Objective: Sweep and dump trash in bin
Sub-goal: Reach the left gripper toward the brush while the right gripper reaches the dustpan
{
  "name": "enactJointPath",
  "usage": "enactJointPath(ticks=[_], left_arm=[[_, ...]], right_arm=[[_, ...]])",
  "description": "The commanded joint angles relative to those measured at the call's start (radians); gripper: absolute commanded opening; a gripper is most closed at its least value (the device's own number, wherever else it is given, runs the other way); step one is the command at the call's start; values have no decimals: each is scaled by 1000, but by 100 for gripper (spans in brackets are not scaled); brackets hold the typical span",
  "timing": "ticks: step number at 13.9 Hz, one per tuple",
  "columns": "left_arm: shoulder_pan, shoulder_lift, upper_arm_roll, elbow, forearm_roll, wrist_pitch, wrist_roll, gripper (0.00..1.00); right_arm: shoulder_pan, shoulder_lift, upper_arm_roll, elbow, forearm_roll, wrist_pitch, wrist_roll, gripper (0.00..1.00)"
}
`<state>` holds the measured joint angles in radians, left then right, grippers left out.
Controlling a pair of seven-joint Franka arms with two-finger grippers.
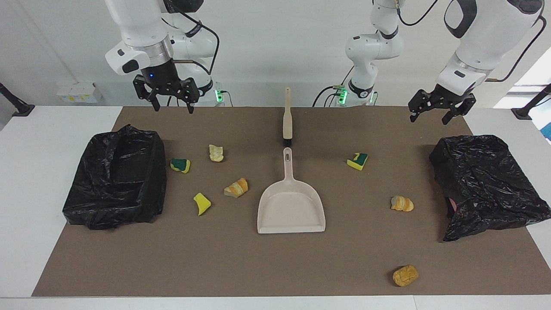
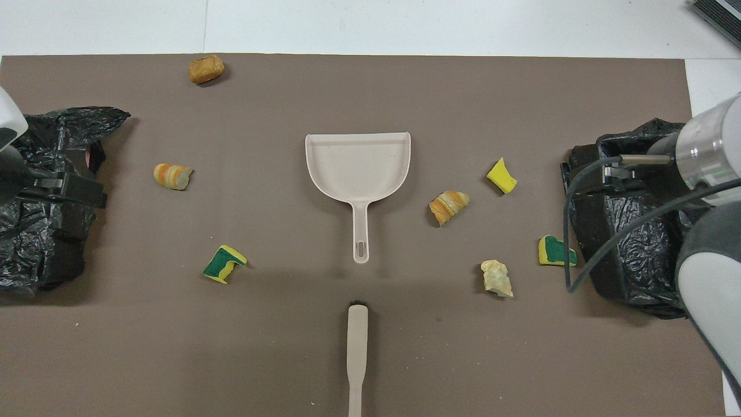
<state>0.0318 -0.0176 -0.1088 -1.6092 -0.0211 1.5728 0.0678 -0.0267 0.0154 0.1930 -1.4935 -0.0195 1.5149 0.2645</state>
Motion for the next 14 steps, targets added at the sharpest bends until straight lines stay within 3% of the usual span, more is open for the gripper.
enactJointPath(ticks=[1,5,8,11,14], left_arm=[[-13,-47,6,-58,-10,3,9,100],[-20,-51,6,-67,-10,-13,0,100],[-36,-105,4,-174,-34,2,-3,100],[-148,-154,6,-285,-56,22,-28,100],[-280,-212,4,-423,-57,122,-159,100]], right_arm=[[-9,-29,2,-37,27,18,13,100],[-13,-25,0,-30,27,13,5,100],[-13,-25,0,-30,27,10,2,100],[-12,-26,-1,-37,29,47,2,100],[2,-11,5,-44,29,62,5,100]])
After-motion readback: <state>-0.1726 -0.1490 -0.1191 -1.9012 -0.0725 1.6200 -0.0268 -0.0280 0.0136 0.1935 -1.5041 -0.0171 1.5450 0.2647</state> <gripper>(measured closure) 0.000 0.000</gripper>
